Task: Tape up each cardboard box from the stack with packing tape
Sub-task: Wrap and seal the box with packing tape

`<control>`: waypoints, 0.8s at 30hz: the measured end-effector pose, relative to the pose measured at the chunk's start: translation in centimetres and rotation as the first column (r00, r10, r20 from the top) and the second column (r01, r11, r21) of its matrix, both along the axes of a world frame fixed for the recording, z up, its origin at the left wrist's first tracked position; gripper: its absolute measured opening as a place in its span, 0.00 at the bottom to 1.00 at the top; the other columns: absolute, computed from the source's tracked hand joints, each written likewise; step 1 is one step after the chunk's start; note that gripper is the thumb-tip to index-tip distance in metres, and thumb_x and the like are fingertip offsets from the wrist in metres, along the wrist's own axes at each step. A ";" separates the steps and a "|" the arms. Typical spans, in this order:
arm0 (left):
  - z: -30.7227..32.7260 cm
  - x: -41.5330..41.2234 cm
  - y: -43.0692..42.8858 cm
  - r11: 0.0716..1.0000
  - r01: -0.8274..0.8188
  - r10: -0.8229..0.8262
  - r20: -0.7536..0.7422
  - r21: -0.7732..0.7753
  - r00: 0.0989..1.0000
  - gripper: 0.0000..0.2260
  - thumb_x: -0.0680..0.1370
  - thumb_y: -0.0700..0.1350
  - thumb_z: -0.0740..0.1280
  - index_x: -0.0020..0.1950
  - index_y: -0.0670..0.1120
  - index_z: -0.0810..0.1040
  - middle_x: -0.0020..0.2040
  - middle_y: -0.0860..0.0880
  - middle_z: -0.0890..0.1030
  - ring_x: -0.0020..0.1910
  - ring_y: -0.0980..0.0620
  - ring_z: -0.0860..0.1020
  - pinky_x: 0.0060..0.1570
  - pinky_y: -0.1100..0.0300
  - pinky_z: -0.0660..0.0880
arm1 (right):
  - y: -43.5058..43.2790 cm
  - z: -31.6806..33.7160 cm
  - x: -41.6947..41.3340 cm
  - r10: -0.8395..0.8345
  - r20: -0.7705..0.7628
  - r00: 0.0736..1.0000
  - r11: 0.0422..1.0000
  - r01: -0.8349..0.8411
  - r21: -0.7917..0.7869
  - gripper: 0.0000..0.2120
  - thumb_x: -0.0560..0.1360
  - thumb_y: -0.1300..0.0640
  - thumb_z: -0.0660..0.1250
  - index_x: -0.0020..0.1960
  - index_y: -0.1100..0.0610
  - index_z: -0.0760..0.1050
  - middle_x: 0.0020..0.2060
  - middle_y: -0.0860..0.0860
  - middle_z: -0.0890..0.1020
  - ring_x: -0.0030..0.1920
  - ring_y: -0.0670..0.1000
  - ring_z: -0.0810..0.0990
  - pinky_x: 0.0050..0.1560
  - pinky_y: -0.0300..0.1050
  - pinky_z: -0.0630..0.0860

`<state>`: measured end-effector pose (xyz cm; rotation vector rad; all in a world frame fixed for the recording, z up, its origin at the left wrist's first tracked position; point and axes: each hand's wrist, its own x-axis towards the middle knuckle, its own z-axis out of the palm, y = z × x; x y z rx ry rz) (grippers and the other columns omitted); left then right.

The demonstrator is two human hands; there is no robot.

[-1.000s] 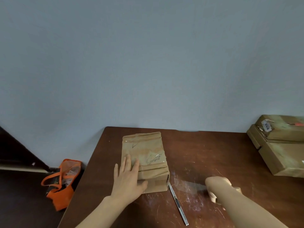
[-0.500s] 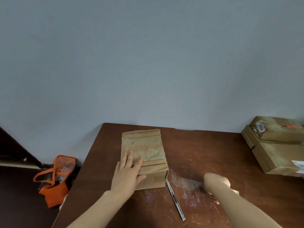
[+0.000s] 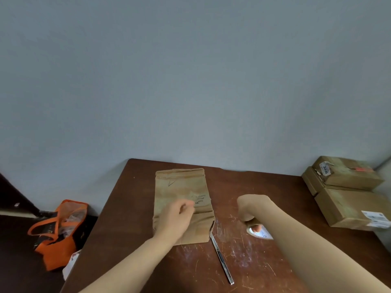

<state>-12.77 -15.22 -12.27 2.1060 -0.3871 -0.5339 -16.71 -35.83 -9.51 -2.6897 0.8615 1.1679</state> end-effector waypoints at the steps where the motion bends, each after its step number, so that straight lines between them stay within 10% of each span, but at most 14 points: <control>1: 0.1 -0.3 -0.6 0.998 -0.019 0.011 -0.128 -0.060 0.992 0.09 0.80 0.43 0.60 0.52 0.47 0.81 0.51 0.52 0.83 0.46 0.57 0.78 0.47 0.63 0.74 | 0.3 0.3 -0.1 0.011 0.004 1.000 1.000 -0.011 0.003 0.12 0.74 0.65 0.62 0.34 0.58 0.76 0.24 0.49 0.79 0.29 0.48 0.81 0.41 0.39 0.77; 6: -1.0 -2.1 -3.6 0.982 -0.153 0.024 -0.730 -0.112 0.683 0.14 0.81 0.43 0.57 0.52 0.35 0.79 0.44 0.39 0.84 0.36 0.49 0.79 0.25 0.65 0.68 | 0.8 4.2 -0.1 0.117 0.067 0.991 0.991 -0.113 -0.065 0.12 0.67 0.67 0.62 0.27 0.57 0.71 0.17 0.48 0.73 0.22 0.48 0.72 0.33 0.38 0.70; 12: -0.8 -2.9 -8.1 0.819 -0.551 -0.193 -0.981 -0.163 0.003 0.37 0.76 0.53 0.68 0.72 0.29 0.57 0.64 0.28 0.71 0.53 0.32 0.76 0.51 0.49 0.79 | 0.3 10.8 -0.4 0.088 0.197 0.976 0.996 -0.088 -0.008 0.04 0.62 0.64 0.61 0.30 0.58 0.72 0.23 0.52 0.76 0.24 0.51 0.72 0.30 0.37 0.67; 16: 0.1 -2.1 -9.3 0.603 -0.762 -0.263 -0.961 -0.236 0.089 0.16 0.77 0.38 0.65 0.62 0.31 0.72 0.52 0.36 0.77 0.45 0.43 0.78 0.41 0.49 0.80 | -0.4 12.9 -1.6 0.020 0.272 0.962 0.999 -0.031 0.036 0.08 0.64 0.61 0.64 0.38 0.62 0.80 0.25 0.53 0.79 0.25 0.51 0.75 0.34 0.39 0.72; 24: 2.0 0.7 -4.9 0.535 -0.770 -0.055 -0.924 -0.348 0.379 0.07 0.75 0.37 0.69 0.51 0.38 0.76 0.38 0.45 0.73 0.32 0.53 0.71 0.28 0.65 0.74 | -1.6 12.3 -1.5 -0.134 0.373 0.918 0.975 0.056 0.214 0.07 0.68 0.57 0.70 0.44 0.57 0.83 0.35 0.57 0.85 0.25 0.50 0.77 0.34 0.42 0.77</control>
